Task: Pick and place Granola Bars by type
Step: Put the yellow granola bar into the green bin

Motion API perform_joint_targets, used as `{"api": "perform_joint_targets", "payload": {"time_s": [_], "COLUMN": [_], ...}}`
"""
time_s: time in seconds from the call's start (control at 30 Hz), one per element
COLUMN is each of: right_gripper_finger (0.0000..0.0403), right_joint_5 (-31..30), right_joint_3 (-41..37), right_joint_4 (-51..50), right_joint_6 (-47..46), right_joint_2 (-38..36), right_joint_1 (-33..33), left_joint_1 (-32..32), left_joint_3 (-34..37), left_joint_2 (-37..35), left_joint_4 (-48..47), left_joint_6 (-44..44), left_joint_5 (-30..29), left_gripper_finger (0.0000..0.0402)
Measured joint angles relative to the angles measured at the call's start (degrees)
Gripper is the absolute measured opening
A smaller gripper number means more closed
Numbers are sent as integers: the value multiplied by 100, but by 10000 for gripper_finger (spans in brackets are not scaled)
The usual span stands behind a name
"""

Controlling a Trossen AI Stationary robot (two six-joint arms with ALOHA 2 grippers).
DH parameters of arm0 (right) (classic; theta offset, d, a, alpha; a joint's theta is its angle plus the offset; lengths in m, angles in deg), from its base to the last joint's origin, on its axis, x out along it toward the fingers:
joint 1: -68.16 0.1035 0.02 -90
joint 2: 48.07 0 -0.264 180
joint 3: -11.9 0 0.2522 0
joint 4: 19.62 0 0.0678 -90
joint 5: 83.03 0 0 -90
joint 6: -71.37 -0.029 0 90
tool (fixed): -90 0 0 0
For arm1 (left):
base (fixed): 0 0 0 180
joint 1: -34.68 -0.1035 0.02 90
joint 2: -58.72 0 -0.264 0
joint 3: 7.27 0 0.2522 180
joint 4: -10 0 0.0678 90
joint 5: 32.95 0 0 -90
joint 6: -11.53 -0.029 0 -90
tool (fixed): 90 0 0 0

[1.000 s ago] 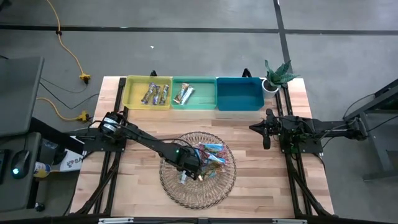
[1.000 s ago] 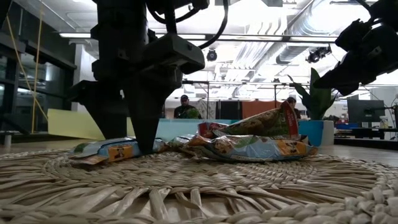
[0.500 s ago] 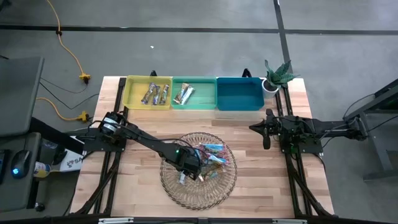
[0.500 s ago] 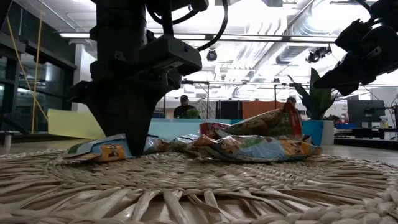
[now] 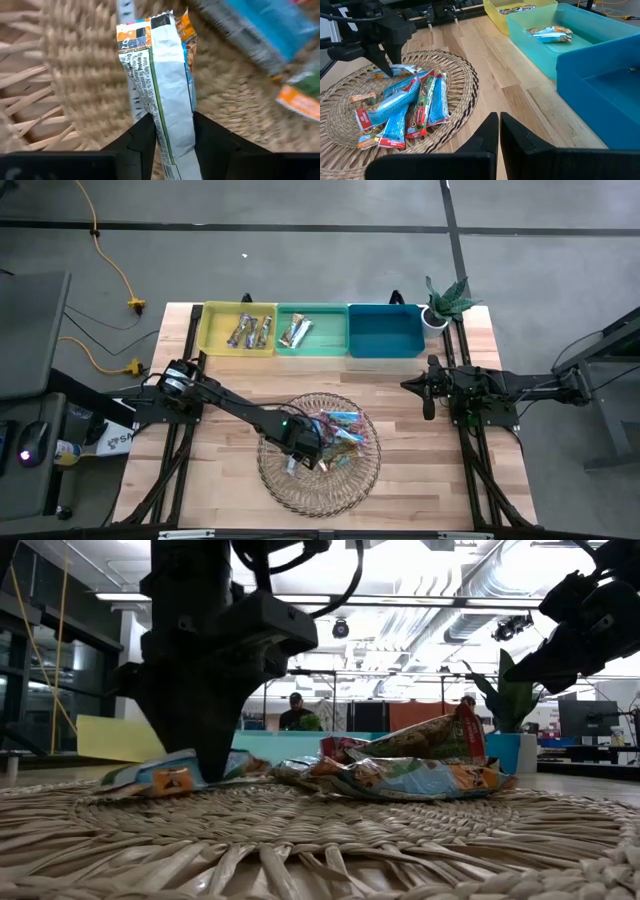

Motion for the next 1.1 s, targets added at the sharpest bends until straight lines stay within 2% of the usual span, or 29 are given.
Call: {"api": "perform_joint_targets", "payload": {"time_s": [0.27, 0.4, 0.73, 0.87, 1.1], "right_gripper_finger": [0, 0, 0, 0, 0], "right_joint_5": [0, 0, 0, -1, -2], "right_joint_3": [0, 0, 0, 0, 0], "right_joint_4": [-1, 0, -2, -2, 0], "right_joint_6": [0, 0, 0, 0, 0], "right_joint_2": [0, 0, 0, 0, 0], "right_joint_1": [-2, -2, -2, -1, -2], "left_joint_1": [-2, -2, 109, 109, 96], "left_joint_3": [-283, -596, -1736, -1731, -1257], "left_joint_2": [-20, -20, -34, -39, 34], "left_joint_4": [-201, -641, -1868, -1918, -1887], "left_joint_6": [-151, -355, -707, -550, -312], "left_joint_5": [-140, -313, -1226, -1142, -858], "left_gripper_finger": [114, 114, 114, 114, 115]}}
